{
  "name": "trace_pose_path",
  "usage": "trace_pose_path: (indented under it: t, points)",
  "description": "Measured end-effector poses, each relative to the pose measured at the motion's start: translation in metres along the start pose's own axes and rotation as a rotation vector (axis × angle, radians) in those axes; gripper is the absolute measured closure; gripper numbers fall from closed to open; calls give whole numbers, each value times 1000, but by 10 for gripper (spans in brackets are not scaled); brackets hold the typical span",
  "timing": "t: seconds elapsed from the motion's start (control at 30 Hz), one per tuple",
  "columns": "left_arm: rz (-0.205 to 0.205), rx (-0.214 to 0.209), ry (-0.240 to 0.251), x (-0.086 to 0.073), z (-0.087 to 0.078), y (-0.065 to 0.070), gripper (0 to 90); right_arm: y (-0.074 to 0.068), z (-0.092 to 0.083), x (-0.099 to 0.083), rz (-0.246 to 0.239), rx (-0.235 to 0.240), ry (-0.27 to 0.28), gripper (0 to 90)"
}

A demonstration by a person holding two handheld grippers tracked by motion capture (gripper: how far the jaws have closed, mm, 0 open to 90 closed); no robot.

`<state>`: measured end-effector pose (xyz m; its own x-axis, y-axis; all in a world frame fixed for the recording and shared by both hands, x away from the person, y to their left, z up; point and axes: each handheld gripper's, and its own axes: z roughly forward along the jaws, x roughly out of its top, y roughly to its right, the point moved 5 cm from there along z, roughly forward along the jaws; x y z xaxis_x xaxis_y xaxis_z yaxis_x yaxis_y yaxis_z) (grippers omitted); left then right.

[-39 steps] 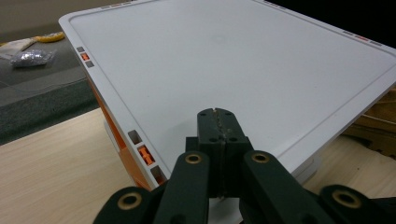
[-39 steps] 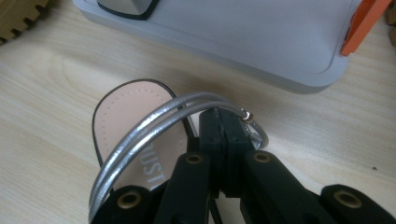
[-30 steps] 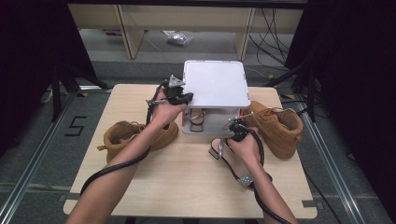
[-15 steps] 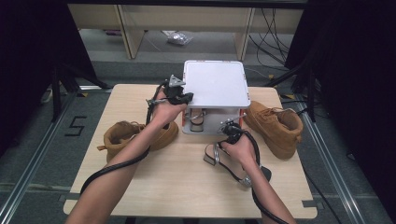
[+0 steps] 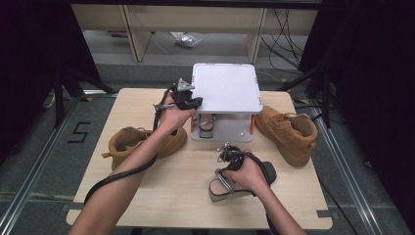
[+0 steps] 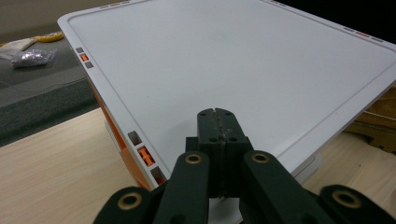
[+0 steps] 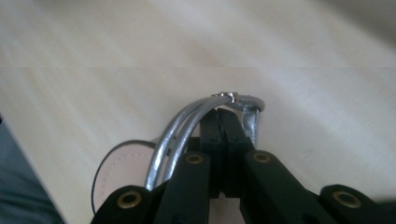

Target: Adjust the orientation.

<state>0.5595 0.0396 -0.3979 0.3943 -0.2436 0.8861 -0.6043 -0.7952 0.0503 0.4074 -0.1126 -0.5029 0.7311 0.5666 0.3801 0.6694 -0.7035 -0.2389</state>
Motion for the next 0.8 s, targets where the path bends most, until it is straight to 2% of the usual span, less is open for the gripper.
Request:
trace_pose_path:
  t: [0.07,0.1,0.13,0.17,0.2,0.23,0.3,0.33,0.37,0.4,0.43,0.47,0.5,0.57,0.6,0.63,0.67,0.73,0.8]
  points:
    - [-9,-1,8,0,1,1,899,-5,-2,-7,-8,8,-20,900]
    - [2,-1,-1,0,0,0,899,-8,-3,-11,-2,20,-36,900]
    - [-5,2,-1,1,0,1,899,-9,-4,-14,0,26,-30,891]
    - [-6,0,7,1,1,1,899,-11,-7,-15,26,49,-11,872]
    - [-7,-1,7,1,1,1,900,-10,-11,-16,44,46,24,866]
    - [-6,0,7,1,1,1,899,-6,-18,-16,52,27,56,865]
    - [-5,2,0,1,0,1,899,1,-35,-19,101,-6,121,872]
    - [6,2,-9,0,0,0,899,4,-46,-22,159,-24,133,880]
    - [6,2,-10,0,0,0,900,13,-54,-25,157,-53,163,890]
    - [6,2,-10,0,0,0,899,21,-62,-31,178,-82,167,900]
    - [5,1,-10,0,0,0,899,24,-69,-37,240,-89,160,900]
    - [4,1,-11,0,0,0,899,29,-75,-45,281,-108,139,900]
    - [4,0,-11,0,0,0,899,35,-78,-54,275,-131,128,900]
    - [4,1,-12,0,0,0,899,42,-81,-71,329,-145,82,900]
    - [4,1,-12,0,0,0,899,46,-81,-79,340,-161,54,900]
    - [4,1,-11,0,0,0,899,46,-82,-86,370,-146,40,900]
    - [-4,2,-3,1,0,1,899,51,-81,-93,346,-154,35,900]
    - [5,2,-11,0,0,0,899,53,-78,-103,370,-160,13,900]
    - [6,3,-11,0,0,0,900,54,-74,-110,366,-156,-13,900]
